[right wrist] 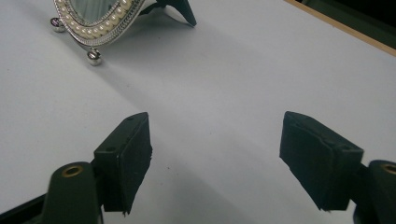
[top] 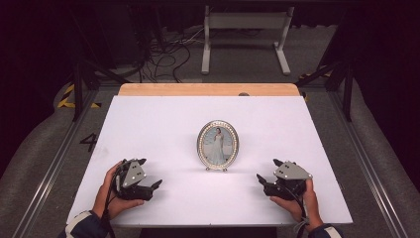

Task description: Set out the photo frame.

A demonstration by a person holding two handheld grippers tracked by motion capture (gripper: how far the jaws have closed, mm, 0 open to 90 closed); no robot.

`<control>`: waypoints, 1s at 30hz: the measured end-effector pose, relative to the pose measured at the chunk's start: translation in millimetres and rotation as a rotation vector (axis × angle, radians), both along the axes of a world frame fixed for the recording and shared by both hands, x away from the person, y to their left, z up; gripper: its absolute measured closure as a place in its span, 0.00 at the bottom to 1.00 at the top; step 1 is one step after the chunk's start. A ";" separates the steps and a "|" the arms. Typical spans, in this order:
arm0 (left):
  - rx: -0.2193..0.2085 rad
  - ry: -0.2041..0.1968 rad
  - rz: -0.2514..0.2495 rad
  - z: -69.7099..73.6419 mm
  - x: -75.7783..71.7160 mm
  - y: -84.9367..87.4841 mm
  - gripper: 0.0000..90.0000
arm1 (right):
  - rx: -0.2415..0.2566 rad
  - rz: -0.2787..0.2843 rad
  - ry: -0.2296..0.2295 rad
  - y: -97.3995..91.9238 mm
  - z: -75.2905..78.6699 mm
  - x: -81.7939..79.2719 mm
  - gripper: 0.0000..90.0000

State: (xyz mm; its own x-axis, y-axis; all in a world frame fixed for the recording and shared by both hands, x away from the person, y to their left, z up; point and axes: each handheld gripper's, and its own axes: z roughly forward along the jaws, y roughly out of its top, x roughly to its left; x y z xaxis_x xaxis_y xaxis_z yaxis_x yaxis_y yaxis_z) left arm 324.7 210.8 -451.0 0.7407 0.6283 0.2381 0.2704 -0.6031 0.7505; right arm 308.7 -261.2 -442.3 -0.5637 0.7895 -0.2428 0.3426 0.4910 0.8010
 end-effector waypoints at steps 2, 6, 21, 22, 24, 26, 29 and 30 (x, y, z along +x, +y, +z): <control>-0.009 0.006 0.009 -0.4 -2.8 6.4 0.16 | -0.002 -0.009 0.001 -2.6 -1.1 -1.1 0.28; -0.035 0.018 0.016 -1.1 -6.4 15.5 0.15 | -0.021 -0.020 0.000 -6.6 -3.6 -3.2 0.28; -0.130 0.072 0.092 -9.6 -20.6 55.6 0.16 | -0.028 -0.069 0.027 -26.1 -14.9 -14.0 0.26; -0.130 0.072 0.092 -9.6 -20.6 55.6 0.16 | -0.028 -0.069 0.027 -26.1 -14.9 -14.0 0.26; -0.126 0.073 0.091 -10.0 -20.1 55.7 0.16 | -0.019 -0.072 0.030 -28.5 -15.3 -15.1 0.26; -0.115 0.071 0.092 -10.7 -19.2 54.2 0.16 | -0.016 -0.077 0.029 -29.9 -15.2 -15.5 0.25; -0.118 0.076 0.093 -11.2 -19.0 53.0 0.16 | -0.013 -0.077 0.023 -30.1 -14.4 -14.7 0.25; -0.111 0.074 0.093 -11.4 -19.2 52.8 0.16 | -0.013 -0.077 0.023 -29.5 -14.4 -14.7 0.25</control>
